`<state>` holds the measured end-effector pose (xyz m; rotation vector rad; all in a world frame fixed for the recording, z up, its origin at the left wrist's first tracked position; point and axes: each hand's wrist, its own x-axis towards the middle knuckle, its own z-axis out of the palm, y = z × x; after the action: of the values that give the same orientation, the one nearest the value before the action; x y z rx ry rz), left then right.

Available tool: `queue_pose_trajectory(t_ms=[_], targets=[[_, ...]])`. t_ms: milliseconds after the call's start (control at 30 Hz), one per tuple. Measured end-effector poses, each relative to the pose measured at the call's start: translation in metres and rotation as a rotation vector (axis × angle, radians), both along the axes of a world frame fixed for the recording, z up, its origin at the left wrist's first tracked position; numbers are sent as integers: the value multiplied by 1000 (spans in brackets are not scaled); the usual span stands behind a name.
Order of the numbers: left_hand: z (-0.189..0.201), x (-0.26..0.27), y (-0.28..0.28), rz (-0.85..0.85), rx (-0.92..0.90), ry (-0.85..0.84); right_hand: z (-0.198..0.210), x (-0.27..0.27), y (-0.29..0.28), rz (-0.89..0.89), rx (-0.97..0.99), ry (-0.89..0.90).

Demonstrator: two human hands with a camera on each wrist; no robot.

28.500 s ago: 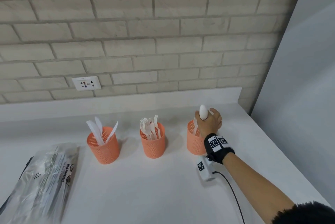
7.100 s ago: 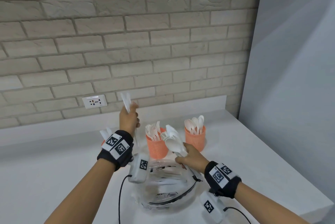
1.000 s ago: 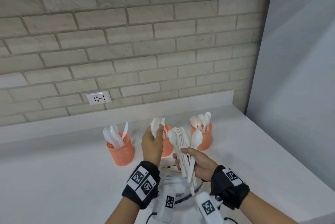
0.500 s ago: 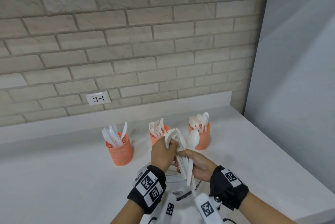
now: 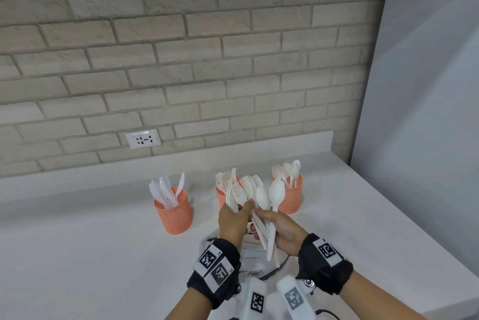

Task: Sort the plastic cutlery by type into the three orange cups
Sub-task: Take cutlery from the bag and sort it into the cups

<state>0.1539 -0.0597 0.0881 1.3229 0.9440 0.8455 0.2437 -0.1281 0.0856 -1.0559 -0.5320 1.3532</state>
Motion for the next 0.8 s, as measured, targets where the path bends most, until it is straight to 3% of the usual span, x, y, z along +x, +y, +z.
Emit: queue_pose_trajectory(t_ms=[233, 500, 800], targets=[[-4, 1, 7, 68, 74, -3, 2, 2, -3, 2, -28, 51], [3, 3, 3, 111, -13, -124, -2, -2, 1, -3, -47, 99], [26, -10, 21, 209, 21, -262, -5, 1, 0, -1, -75, -154]])
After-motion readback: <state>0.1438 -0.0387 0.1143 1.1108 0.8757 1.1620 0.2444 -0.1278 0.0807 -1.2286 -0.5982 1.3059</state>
